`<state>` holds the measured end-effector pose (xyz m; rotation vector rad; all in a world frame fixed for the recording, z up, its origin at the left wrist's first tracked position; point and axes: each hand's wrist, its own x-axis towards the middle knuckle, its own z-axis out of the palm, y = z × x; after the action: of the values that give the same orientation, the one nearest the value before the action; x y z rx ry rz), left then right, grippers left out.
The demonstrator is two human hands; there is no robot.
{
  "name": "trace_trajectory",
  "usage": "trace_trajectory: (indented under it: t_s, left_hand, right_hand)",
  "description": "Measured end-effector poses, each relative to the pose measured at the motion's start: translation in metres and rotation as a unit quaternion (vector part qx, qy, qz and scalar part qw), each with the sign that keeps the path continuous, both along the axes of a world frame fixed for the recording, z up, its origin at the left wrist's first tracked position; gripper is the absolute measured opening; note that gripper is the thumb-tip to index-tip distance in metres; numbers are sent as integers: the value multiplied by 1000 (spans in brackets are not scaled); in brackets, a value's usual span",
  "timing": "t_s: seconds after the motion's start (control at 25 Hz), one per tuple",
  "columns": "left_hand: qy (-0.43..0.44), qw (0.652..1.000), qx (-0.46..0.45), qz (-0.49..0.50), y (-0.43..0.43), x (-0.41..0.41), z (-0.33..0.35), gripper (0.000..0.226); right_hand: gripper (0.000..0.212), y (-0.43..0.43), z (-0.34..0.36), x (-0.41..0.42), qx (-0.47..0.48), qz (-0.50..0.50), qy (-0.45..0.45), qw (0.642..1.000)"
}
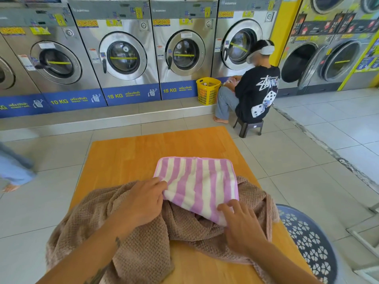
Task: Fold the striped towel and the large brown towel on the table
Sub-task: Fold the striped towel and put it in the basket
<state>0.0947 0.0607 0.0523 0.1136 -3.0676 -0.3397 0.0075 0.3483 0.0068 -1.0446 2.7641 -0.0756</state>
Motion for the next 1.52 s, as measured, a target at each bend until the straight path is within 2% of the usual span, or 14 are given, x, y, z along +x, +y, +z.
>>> trace_trajectory:
  t_s: [0.12,0.2,0.28,0.36,0.44,0.52,0.68,1.08,1.2,1.24,1.32,1.4,1.44,1.52]
  left_hand:
    - [18,999,-35,-35,2,3,-1,18]
    - [22,998,-40,-41,-1,1,-1,23]
    - [15,999,-17,-32,-2,-6,0,25]
    - [3,999,48,-19,-3,-15,3,17]
    - [12,995,100,5,-9,-28,8,15]
    - [25,994,103,35,-19,-44,12,17]
    - [39,991,75,99,-35,-83,20,33]
    - [5,988,-20,152,-84,-186,-40,32]
    - [36,979,-65,192,-64,-200,-57,42]
    - [23,976,-66,207,-50,-200,-60,42]
    - [-108,957,-3,268,-19,-199,-67,48]
    - [-282,891,108,339,2,-196,-74,71]
    - [-325,868,139,349,8,-196,-80,78]
    - [-318,878,146,327,4,-201,-90,82]
  right_hand:
    - [31,-8,20,-26,-129,-19,81,988]
    - [26,-5,51,-49,-193,-24,95,976]
    - [32,1,76,-66,-186,-12,31,982]
    - [30,6,87,-83,-174,-33,-53,983]
    - [32,4,90,-105,-207,-76,-63,973]
    - [30,-5,92,-127,-225,-98,-58,968]
    - [26,-27,73,-163,-200,-106,-66,972]
    - [24,-85,2,-258,-138,-150,-123,971]
    - [38,-94,-23,-268,-38,-116,-149,981]
    - [45,-97,-28,-269,-16,-97,-155,983]
    - [50,-102,-36,-274,-5,-56,-162,985]
    - [50,-104,-39,-280,19,-22,-155,987]
    - [47,-106,-37,-282,37,-21,-176,983]
    - [33,-111,-33,-285,75,-33,-252,964]
